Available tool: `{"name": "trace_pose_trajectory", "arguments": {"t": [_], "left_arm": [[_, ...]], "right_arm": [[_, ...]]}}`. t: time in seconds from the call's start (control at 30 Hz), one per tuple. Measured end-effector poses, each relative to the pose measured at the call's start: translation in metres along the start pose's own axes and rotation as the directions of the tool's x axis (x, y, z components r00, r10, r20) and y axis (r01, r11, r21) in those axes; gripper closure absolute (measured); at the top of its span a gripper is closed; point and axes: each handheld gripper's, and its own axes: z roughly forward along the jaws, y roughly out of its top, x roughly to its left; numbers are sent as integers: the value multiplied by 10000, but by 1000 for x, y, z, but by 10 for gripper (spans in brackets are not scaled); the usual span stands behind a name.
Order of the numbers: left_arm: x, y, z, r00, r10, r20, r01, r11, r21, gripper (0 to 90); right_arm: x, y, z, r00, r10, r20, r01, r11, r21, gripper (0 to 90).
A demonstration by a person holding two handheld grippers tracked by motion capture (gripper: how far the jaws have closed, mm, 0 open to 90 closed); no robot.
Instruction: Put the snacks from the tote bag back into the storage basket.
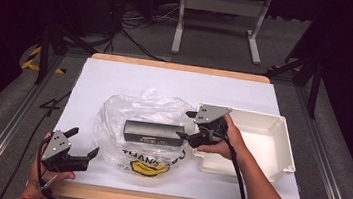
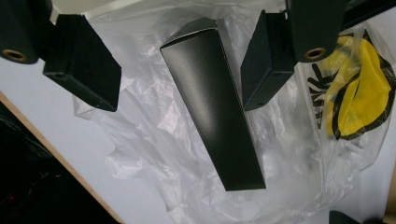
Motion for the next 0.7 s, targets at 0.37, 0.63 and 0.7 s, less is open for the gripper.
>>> {"name": "trace_pose_trajectory", "arguments": {"t": [0.37, 0.63, 0.7], "left_arm": [[0, 0, 1, 10000, 19, 2, -19, 10000, 54, 57], [-1, -1, 0, 10000, 42, -5, -42, 9999, 98, 57], [-1, -1, 0, 10000, 34, -6, -34, 10000, 92, 57]], "right_arm": [[-2, 11, 23, 9950, -512, -853, 601, 9927, 1047, 303], [0, 18, 39, 9868, -845, -1378, 1071, 9804, 1654, 313], [1, 19, 41, 9847, -915, -1484, 1169, 9781, 1722, 316]]}}
